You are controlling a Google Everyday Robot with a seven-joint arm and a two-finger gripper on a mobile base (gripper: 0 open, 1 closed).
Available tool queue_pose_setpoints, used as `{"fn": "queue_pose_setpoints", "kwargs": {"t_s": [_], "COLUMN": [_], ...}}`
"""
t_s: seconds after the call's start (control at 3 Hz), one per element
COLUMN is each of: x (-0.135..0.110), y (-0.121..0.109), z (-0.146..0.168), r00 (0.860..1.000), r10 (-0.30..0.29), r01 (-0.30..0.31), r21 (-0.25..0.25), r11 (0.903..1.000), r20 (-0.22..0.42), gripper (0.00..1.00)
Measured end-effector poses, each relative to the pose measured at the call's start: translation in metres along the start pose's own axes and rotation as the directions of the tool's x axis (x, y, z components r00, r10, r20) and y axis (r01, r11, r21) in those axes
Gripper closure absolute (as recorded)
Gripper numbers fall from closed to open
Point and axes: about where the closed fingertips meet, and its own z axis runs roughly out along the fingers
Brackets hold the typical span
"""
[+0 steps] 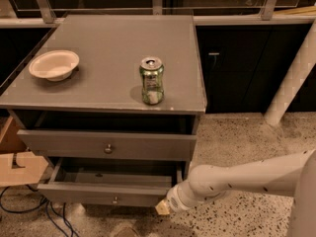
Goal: Close middle drawer
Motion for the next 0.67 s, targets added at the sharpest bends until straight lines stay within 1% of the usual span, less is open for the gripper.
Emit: {"fn": "queue_pose_setpoints", "kwargs": {"t_s": [0.33, 0.67], "x": [-0.015, -0.034], "y": [0.006, 0.004], "z": [0.038, 0.056], "r00": [1.000, 0.997], "r10": [-0.028, -0.074], "r01": [0.028, 0.074], "r21": [-0.009, 0.013], "r11": [0.9996, 0.9972], "r20": [0.006, 0.033], "gripper": [1.00, 1.00]}}
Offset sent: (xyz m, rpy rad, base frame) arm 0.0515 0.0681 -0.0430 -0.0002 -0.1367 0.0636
